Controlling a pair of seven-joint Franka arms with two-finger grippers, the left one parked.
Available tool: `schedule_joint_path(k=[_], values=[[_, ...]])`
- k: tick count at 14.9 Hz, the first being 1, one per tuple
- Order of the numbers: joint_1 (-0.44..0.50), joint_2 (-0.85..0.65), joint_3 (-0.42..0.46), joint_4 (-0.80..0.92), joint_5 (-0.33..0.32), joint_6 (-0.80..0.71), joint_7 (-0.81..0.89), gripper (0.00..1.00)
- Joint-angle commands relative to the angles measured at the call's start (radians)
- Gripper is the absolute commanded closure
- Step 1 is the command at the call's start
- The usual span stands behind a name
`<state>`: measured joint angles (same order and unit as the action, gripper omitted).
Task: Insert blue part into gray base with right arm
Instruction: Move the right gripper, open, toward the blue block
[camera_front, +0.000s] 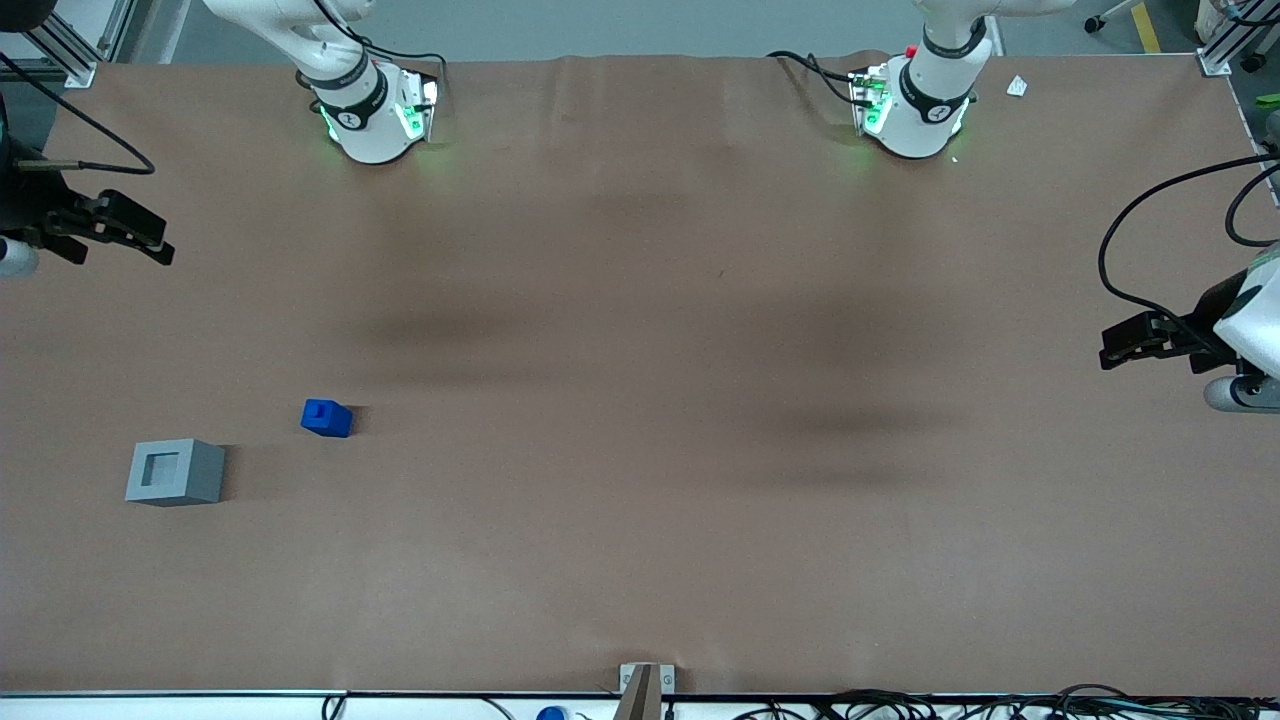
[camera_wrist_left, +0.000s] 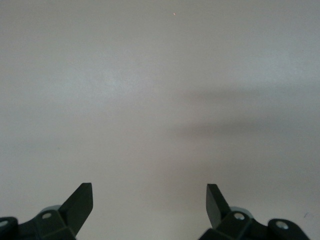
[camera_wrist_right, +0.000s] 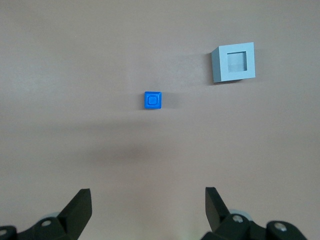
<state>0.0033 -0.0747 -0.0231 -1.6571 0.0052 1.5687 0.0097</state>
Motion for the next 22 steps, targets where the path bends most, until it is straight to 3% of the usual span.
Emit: schedule_joint_path(k=[1,11,22], values=[[-0.008,-0.002,0.006,-0.006,0.015,0.005,-0.011,0.0],[-0.051,0.097,0.002,-0.067,0.003,0.086,-0.011,0.0],[-0.009,0.292,0.003,-0.257,0.002,0.52,0.001,0.02]])
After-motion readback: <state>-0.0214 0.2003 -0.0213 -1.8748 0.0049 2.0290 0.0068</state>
